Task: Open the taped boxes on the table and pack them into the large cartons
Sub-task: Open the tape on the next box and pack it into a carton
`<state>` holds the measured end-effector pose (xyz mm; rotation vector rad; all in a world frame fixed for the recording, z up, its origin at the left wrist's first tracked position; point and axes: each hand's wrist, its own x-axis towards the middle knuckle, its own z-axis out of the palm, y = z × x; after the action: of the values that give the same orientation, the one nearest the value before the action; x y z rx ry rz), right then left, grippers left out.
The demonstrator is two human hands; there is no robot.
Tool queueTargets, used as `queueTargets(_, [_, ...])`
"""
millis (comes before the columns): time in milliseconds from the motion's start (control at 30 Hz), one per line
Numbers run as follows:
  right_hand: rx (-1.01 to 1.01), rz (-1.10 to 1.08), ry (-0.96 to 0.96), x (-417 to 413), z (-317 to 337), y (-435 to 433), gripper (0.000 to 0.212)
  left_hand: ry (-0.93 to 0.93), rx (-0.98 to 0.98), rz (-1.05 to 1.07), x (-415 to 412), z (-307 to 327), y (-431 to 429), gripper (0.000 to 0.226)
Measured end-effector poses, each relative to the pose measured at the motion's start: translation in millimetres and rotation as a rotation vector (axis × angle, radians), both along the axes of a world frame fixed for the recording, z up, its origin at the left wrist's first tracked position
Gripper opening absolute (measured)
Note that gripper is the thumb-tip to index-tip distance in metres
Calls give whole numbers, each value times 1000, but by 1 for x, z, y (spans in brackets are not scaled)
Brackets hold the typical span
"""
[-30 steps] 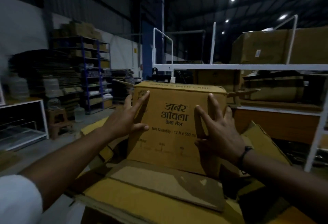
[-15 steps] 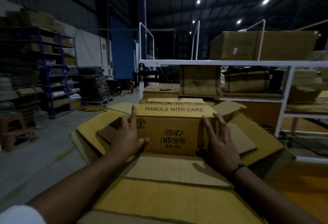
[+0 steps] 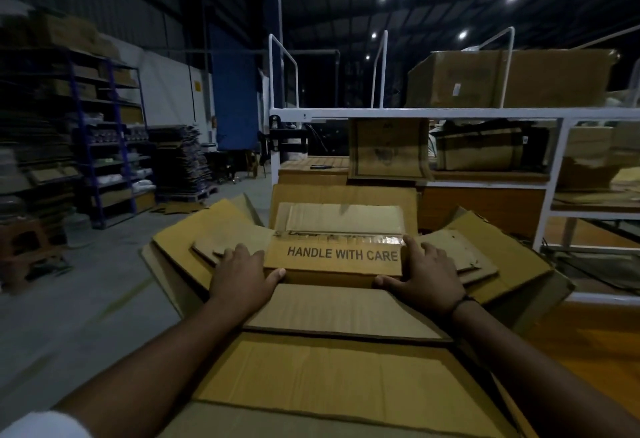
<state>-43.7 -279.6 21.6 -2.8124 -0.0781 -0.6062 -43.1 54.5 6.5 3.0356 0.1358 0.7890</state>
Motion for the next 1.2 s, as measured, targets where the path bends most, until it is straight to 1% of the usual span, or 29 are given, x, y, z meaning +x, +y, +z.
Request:
queueTargets(100, [-27,-1,71,4,0,-1,101,27,24,-24,-1,6,0,68])
queueTargets(133, [20,19,81,5,1,-1,100,21,-2,-43,-3,9,0,70])
queueTargets(167, [116,48,75,5,2,-1,98,14,-51,-70,-3,12,2,72])
queueTargets(233, [428,130,14,-1,8,-1,91,-23,-248,-126,-3,18,7,78])
queueTargets(300, [729,201,-53,-14,17,-1,80,-23,-538,-150,5,22,15,94])
queueTargets(367, [888,252,-128,-28,26,-4,59,33,-789,-183,16,23,24,105])
queueTargets(400, [938,298,-154,-34,29,-7,54,84,-876,-205,19,23,27,104])
queueTargets(467, [970,396,-132,-44,31,-11,58,172,-996,-258,18,25,30,105])
queueTargets(500, [937,419,-83,-50,31,-11,60,209,-1023,-285,18,24,33,109])
queueTargets(567, [771,430,35,-56,27,-8,58,288,-964,-342,13,25,32,109])
queueTargets(600, [636,421,85,-56,22,-6,54,320,-868,-348,9,26,31,106])
queueTargets(633, [492,408,120,-56,18,-3,47,343,-720,-341,2,29,28,105])
queueTargets(667, [358,392,138,-55,13,0,38,370,-545,-344,-1,29,27,111])
queueTargets(700, [244,385,150,-54,9,4,29,391,-377,-355,-5,28,25,123])
queueTargets(733, [150,380,146,-54,6,8,28,413,-265,-355,-8,26,23,132])
queueTargets(767, [81,383,140,-54,4,12,33,419,-197,-345,-12,23,20,135])
queueTargets(867, [-68,402,146,-58,-2,25,52,416,-79,-313,-20,12,8,132])
queueTargets(900, [-111,419,147,-59,-3,30,55,416,-46,-304,-21,9,3,126])
queueTargets(1000, [-208,484,141,-61,-5,48,60,418,-4,-333,-23,1,-21,84])
queueTargets(1033, [-234,508,134,-61,-3,54,60,411,-7,-373,-24,-1,-28,75])
queueTargets(1100, [-277,552,120,-59,-2,66,58,378,-9,-470,-24,-4,-37,65])
queueTargets(1200, [-287,607,102,-54,-5,80,56,307,-17,-559,-22,-7,-37,58])
